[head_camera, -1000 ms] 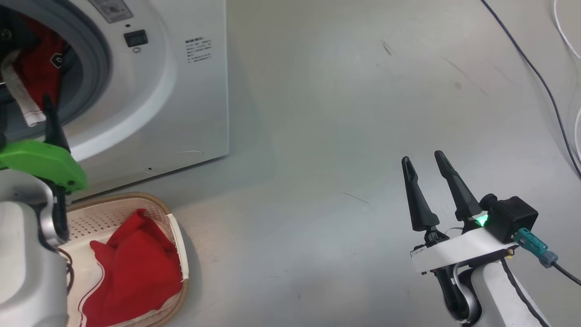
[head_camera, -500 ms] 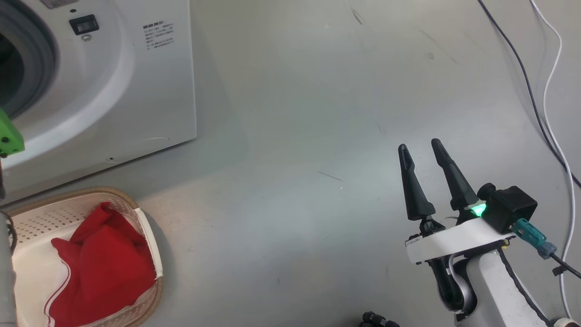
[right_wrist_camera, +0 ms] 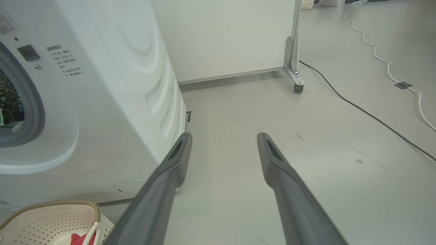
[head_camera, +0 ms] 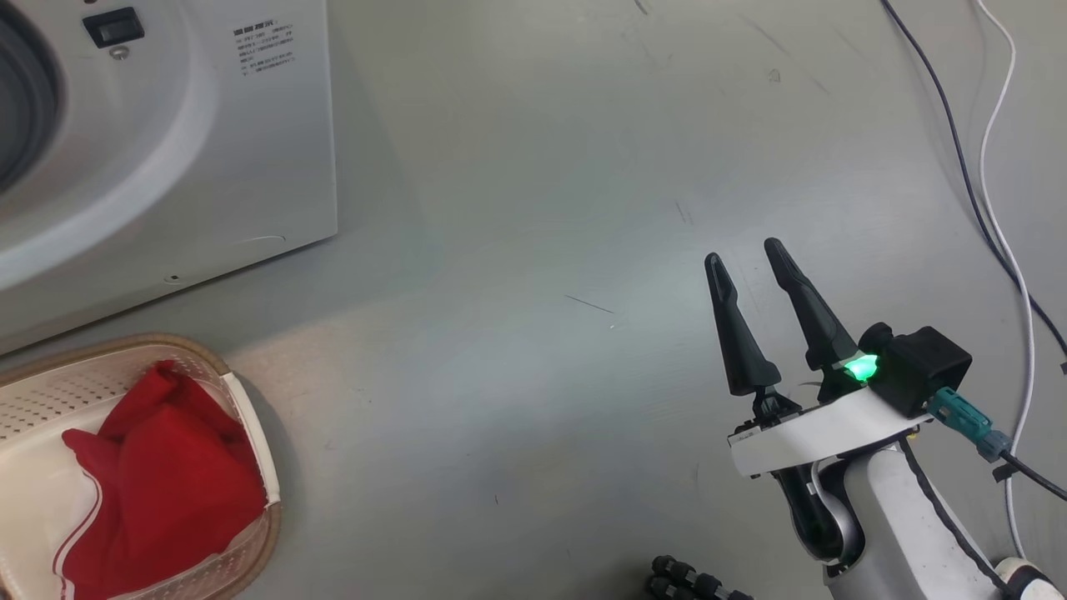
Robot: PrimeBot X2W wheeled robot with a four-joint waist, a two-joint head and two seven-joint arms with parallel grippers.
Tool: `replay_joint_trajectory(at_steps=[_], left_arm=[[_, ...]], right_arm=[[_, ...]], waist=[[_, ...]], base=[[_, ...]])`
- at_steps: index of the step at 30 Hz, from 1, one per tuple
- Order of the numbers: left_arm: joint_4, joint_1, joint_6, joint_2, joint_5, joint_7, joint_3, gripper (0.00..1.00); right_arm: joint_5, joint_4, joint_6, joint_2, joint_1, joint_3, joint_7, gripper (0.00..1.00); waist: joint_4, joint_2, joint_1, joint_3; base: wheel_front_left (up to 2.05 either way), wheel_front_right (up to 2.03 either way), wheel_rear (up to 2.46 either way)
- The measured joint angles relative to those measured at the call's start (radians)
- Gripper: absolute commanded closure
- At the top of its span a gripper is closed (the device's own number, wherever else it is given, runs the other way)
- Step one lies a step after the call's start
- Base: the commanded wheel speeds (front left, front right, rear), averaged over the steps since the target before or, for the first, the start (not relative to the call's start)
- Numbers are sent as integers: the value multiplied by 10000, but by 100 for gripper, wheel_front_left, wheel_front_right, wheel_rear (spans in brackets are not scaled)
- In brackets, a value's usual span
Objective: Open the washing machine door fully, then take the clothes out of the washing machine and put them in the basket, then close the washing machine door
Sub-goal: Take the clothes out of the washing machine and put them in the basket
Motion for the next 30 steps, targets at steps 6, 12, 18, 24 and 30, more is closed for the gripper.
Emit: replay_joint_trajectory(at_steps=[6, 12, 18, 24, 30], left_arm=[[422, -430, 0, 48, 311, 261, 249, 0], [717, -788, 0, -46, 430, 412, 178, 0], [838, -1024, 75, -155, 500, 339, -121, 0], [1016, -1065, 84, -169, 729, 82, -318, 0], [1252, -1206, -31, -270, 660, -33, -362, 64]], right_arm=[[0, -36, 0, 2, -67, 123, 0, 0], [0, -36, 0, 2, -151, 157, 0, 0], [0, -33, 0, 6, -256, 155, 0, 0], [0, 2, 0, 12, -295, 138, 0, 0], [0, 19, 0, 15, -320, 134, 0, 0]], waist=[[2, 0, 0, 134], [-16, 0, 0, 211], [-34, 0, 0, 253], [-23, 0, 0, 212], [1, 0, 0, 150]], base=[[0, 0, 0], [0, 0, 0], [0, 0, 0], [0, 0, 0], [0, 0, 0]])
